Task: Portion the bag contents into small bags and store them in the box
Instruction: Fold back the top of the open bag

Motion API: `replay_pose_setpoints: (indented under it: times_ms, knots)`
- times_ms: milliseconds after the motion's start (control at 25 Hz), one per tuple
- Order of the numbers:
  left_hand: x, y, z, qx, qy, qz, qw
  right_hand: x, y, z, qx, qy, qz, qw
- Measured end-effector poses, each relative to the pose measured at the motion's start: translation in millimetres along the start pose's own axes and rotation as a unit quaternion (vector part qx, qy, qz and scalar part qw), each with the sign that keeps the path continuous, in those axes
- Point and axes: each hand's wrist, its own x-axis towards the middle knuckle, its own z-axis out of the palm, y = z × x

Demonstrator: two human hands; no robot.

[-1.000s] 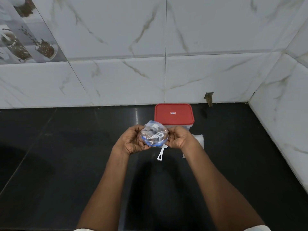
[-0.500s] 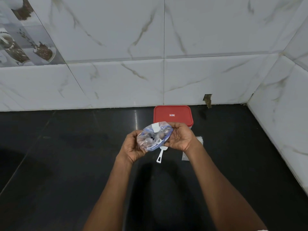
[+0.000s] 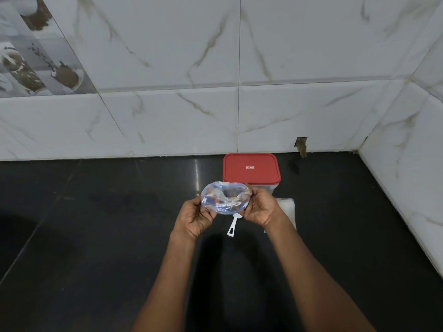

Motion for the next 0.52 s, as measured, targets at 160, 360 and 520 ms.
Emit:
replay_pose_setpoints:
  times_ms: [160, 360, 520]
  knots:
    - [2, 4, -3, 0.045, -0.04, -0.063, 0.996, 3, -1, -7, 0.044, -0.004, 0.029, 0.999]
    - [4, -3, -4, 0.255, -0.006, -0.022, 0.967, 4, 3, -10, 0.084, -0.035, 0.055, 0.994]
    - [10, -3, -11, 0.299, 0.009, 0.072, 0.952, 8, 2, -16, 0.05, -0.023, 0.036, 0.998]
